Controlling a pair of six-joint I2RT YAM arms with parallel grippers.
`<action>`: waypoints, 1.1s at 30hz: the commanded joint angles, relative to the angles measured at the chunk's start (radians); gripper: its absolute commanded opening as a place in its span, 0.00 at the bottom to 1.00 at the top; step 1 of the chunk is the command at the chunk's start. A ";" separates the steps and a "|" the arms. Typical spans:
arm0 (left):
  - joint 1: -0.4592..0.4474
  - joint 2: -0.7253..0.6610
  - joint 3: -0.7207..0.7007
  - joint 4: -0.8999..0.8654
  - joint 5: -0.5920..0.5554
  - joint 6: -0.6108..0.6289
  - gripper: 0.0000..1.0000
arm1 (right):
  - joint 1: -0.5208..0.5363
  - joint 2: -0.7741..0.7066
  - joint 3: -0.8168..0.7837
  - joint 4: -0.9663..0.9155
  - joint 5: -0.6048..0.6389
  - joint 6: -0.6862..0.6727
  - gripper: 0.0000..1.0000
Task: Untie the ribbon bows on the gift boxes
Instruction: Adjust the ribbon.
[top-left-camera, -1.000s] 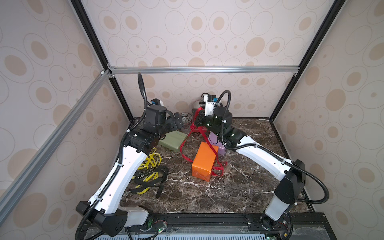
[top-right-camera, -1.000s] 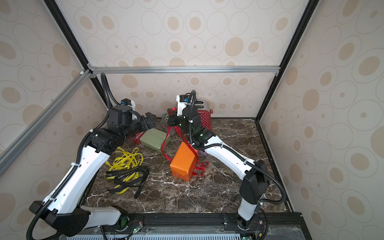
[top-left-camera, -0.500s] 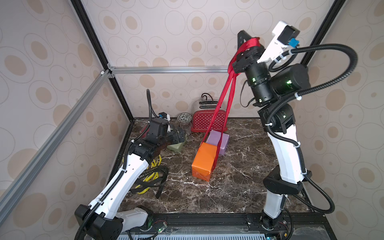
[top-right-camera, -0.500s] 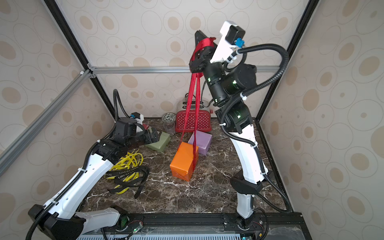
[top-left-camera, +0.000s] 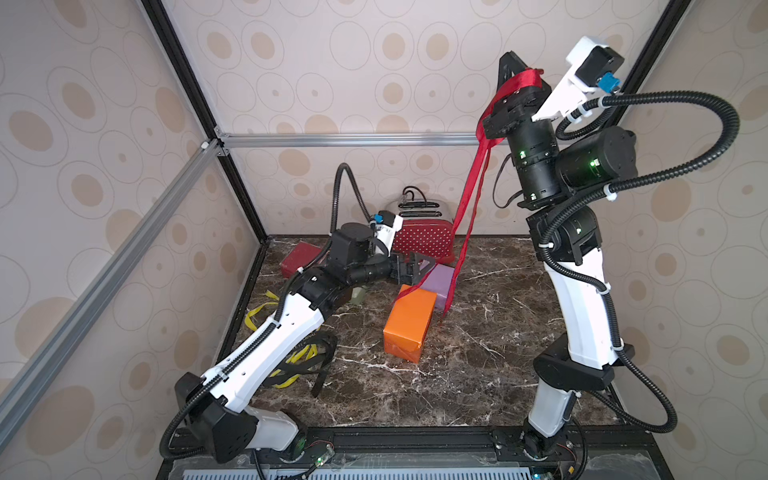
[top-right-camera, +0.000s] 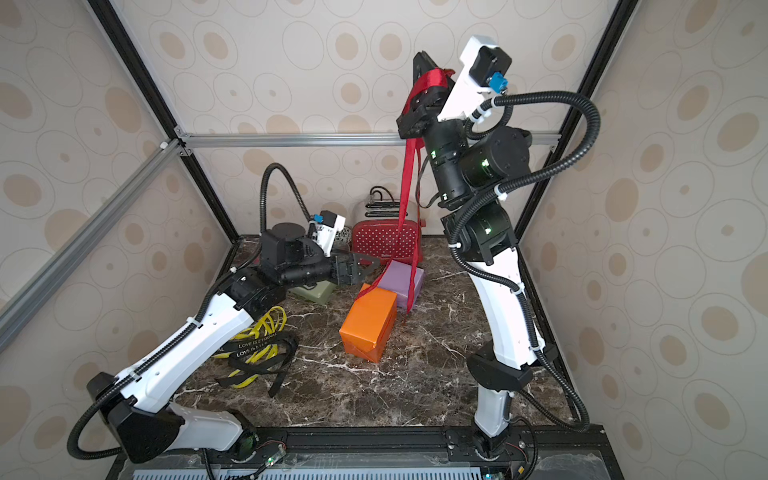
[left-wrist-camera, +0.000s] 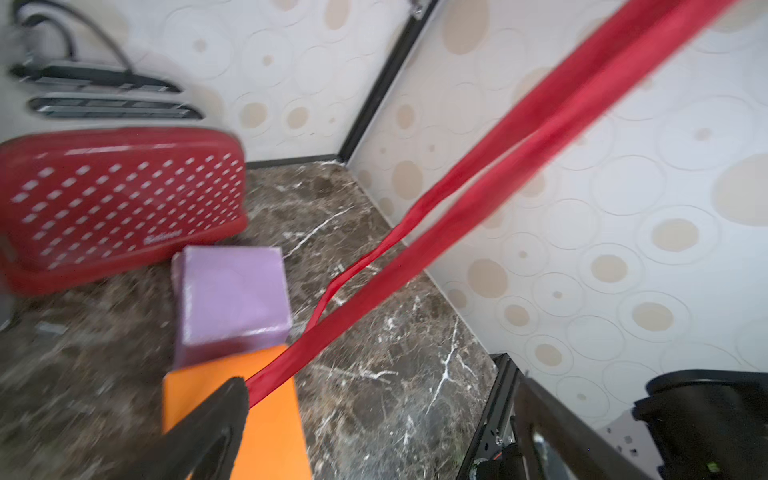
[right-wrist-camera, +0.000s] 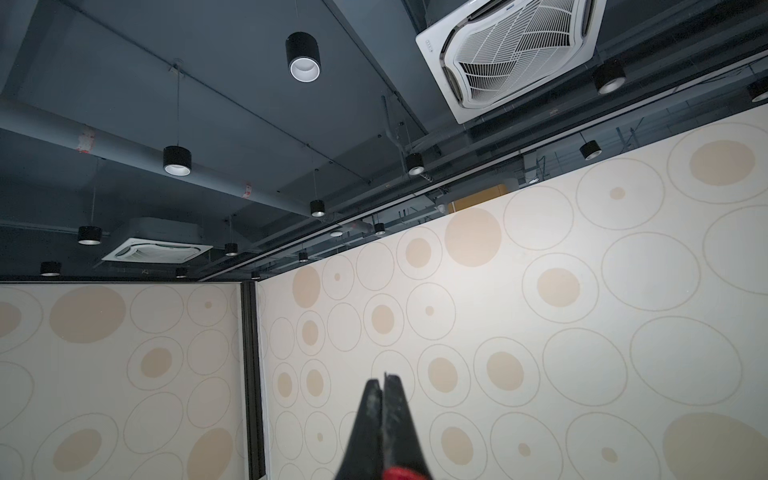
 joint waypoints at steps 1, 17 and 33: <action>-0.037 0.079 0.117 0.091 0.029 0.077 0.99 | 0.000 -0.035 -0.003 0.004 -0.002 0.010 0.00; -0.085 0.525 0.581 0.252 0.214 -0.055 0.86 | -0.001 -0.113 -0.108 -0.025 0.011 0.024 0.00; -0.063 0.170 0.426 0.001 -0.255 0.152 0.00 | -0.001 -0.624 -1.017 0.030 0.291 0.178 0.00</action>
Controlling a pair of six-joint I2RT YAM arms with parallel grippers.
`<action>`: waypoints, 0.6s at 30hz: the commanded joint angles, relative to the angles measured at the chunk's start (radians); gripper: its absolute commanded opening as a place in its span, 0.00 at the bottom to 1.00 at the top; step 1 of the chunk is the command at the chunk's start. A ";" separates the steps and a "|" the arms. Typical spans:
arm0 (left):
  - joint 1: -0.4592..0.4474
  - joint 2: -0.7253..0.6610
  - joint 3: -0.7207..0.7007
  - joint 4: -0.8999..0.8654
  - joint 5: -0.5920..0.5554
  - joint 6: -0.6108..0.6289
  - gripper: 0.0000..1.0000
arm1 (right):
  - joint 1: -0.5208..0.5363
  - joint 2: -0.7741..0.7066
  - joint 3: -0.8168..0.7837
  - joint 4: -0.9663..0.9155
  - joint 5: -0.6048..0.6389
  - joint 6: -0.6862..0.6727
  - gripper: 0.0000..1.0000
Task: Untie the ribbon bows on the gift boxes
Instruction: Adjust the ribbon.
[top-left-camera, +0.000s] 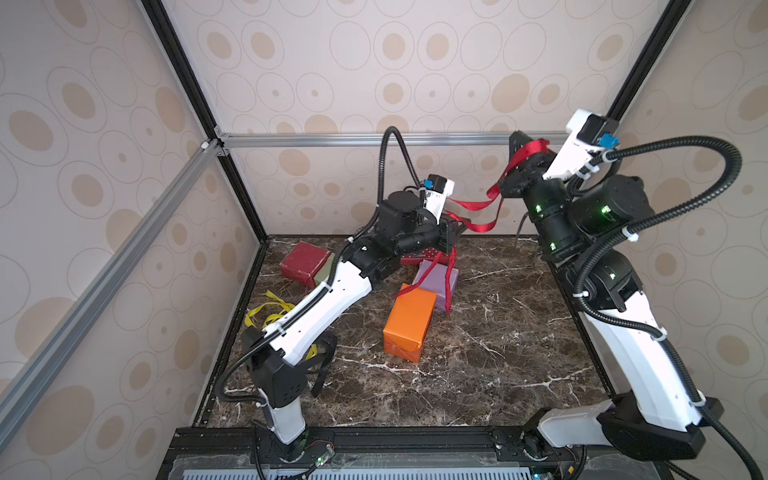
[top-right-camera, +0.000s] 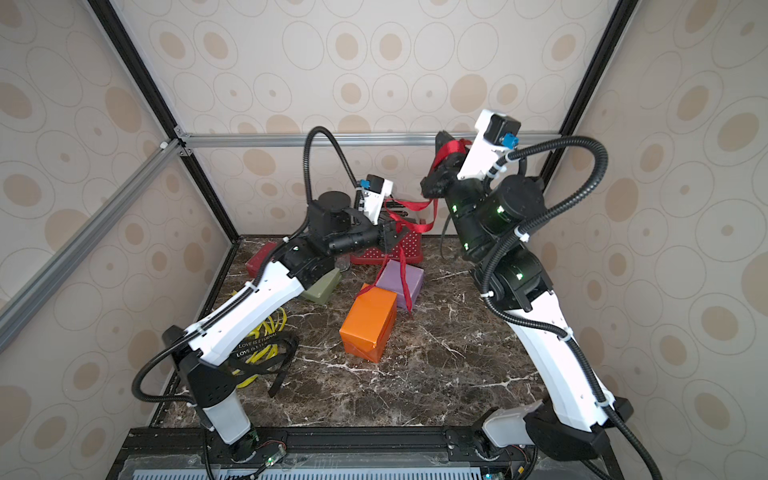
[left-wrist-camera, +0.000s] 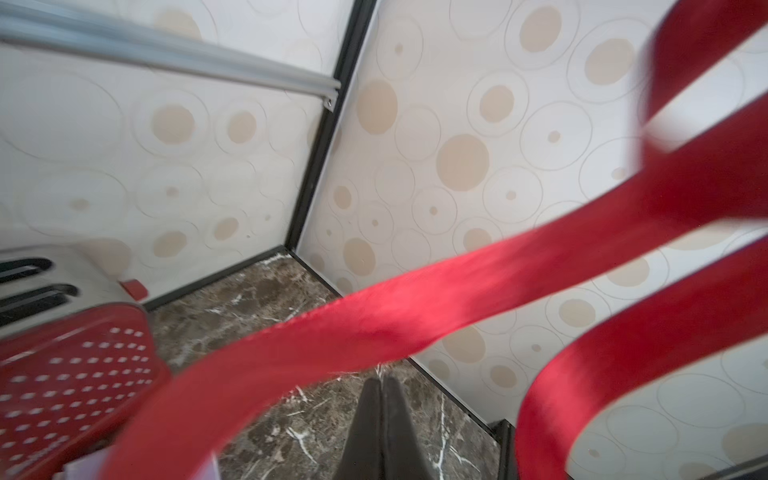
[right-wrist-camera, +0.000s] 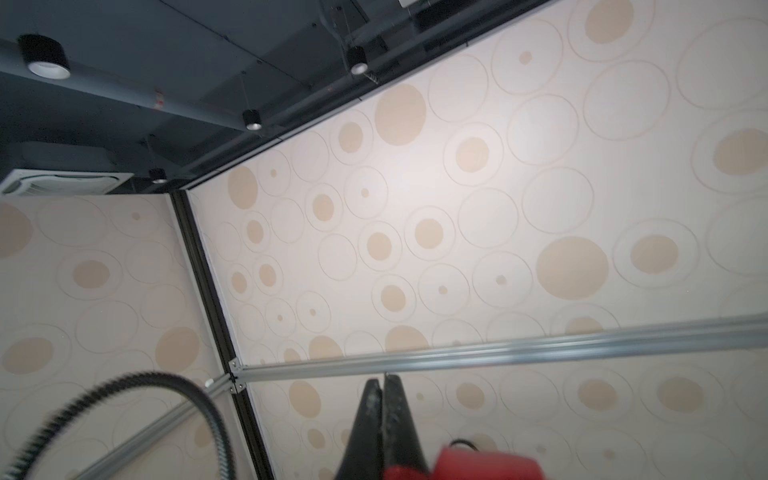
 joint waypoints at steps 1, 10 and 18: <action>0.021 -0.116 0.011 -0.089 -0.186 0.092 0.00 | -0.001 -0.094 -0.182 0.031 0.109 0.110 0.00; 0.094 -0.298 0.211 -0.279 -0.474 0.223 0.00 | 0.000 -0.120 -0.541 -0.018 -0.242 0.352 0.54; 0.096 -0.337 0.382 -0.448 -0.643 0.373 0.00 | 0.000 0.058 -0.604 -0.064 -0.721 0.387 0.77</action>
